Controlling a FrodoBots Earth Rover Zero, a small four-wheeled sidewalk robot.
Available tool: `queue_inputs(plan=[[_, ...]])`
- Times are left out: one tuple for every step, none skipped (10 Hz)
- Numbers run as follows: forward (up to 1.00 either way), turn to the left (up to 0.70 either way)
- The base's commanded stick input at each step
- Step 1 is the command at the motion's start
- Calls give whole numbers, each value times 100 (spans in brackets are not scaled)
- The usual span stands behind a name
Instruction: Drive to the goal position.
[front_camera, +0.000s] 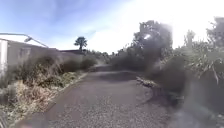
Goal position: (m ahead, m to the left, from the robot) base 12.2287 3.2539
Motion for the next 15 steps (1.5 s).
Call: queue_inputs(plan=[[37, -59], [36, -24], [36, 0], [36, 0], [36, 0], [36, 0], [36, 0], [38, 0], [38, 0], [39, 0], [40, 0], [42, 0], [44, 5], [44, 4], [44, 3]])
